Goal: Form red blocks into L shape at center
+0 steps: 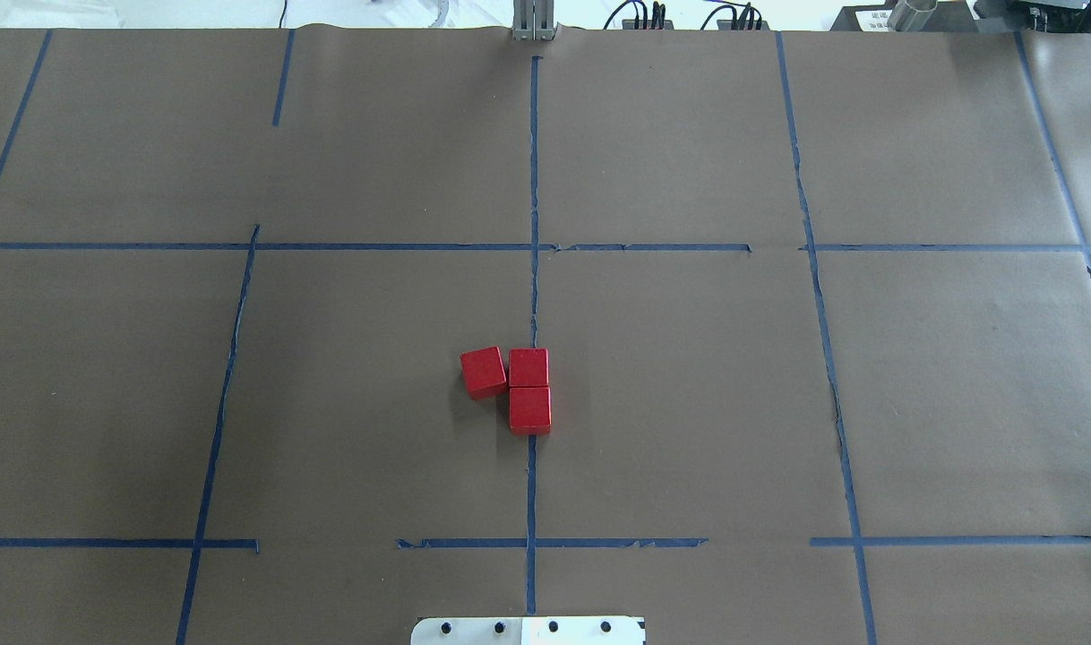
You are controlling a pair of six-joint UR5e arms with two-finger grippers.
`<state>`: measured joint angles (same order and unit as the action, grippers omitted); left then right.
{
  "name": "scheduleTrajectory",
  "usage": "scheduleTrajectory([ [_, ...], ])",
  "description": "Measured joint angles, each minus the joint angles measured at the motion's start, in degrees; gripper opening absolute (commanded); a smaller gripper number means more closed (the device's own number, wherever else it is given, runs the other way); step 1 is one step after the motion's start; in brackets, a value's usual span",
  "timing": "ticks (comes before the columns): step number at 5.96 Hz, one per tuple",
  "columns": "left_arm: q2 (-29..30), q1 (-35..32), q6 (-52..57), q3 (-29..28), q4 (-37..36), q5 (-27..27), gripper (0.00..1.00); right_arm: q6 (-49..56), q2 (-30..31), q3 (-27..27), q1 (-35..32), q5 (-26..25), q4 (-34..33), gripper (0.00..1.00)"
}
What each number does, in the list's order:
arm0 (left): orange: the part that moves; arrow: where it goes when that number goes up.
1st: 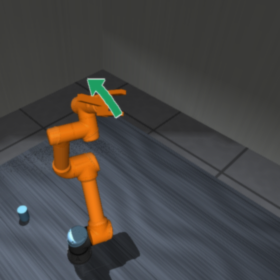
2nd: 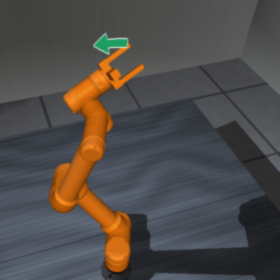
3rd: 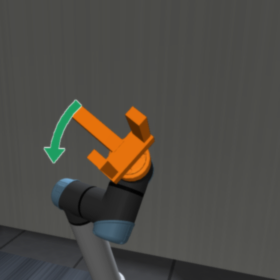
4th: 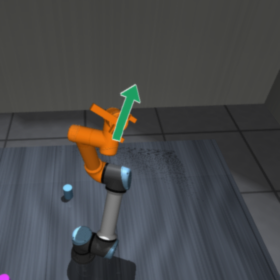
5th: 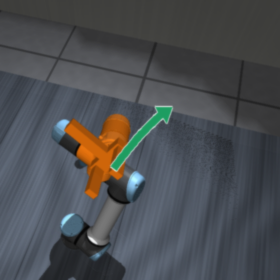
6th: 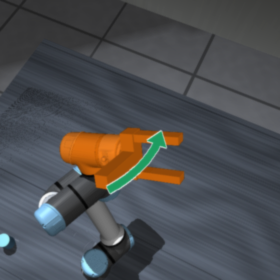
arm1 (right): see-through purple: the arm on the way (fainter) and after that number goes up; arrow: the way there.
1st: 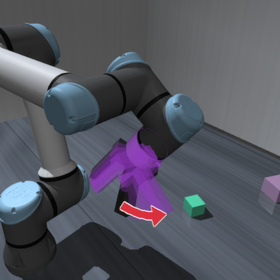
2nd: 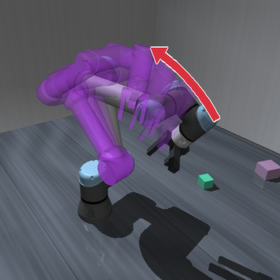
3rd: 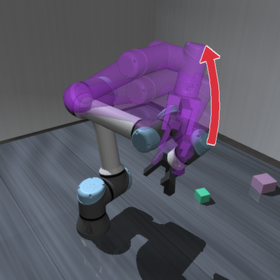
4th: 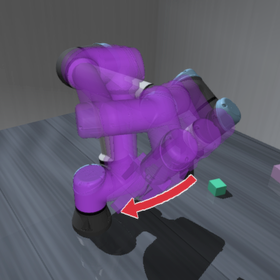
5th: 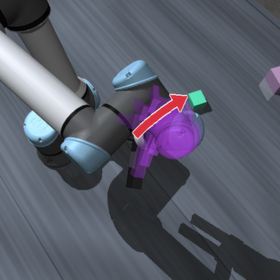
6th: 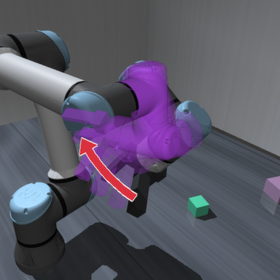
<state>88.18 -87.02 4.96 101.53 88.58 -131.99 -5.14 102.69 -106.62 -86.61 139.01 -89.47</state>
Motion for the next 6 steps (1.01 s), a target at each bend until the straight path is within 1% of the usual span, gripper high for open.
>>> scheduleTrajectory([
  [1, -0.16, -1.11, 0.39, -0.11, -2.19, -2.21, 1.00, 1.05, 0.42, 0.26, -0.74, 0.03, 0.12, 1.00],
  [2, -0.77, -1.66, 0.36, 0.11, -4.84, -3.11, 1.00, 1.32, 0.63, 0.47, -0.98, 0.01, 0.19, 1.00],
  [3, -2.10, -1.80, 0.33, 0.06, -5.89, -3.39, 1.00, 1.35, 0.71, 0.90, -0.99, -0.01, 0.27, 1.00],
  [4, -3.25, -1.75, 0.29, -0.02, -6.03, -3.63, 1.00, 1.31, 0.74, 1.27, -1.02, 0.02, 0.35, 1.00],
  [6, -3.64, -1.47, 0.35, 0.48, -6.11, -3.74, 1.00, 1.33, 0.95, 1.40, -1.02, -0.19, 0.45, 1.00],
])
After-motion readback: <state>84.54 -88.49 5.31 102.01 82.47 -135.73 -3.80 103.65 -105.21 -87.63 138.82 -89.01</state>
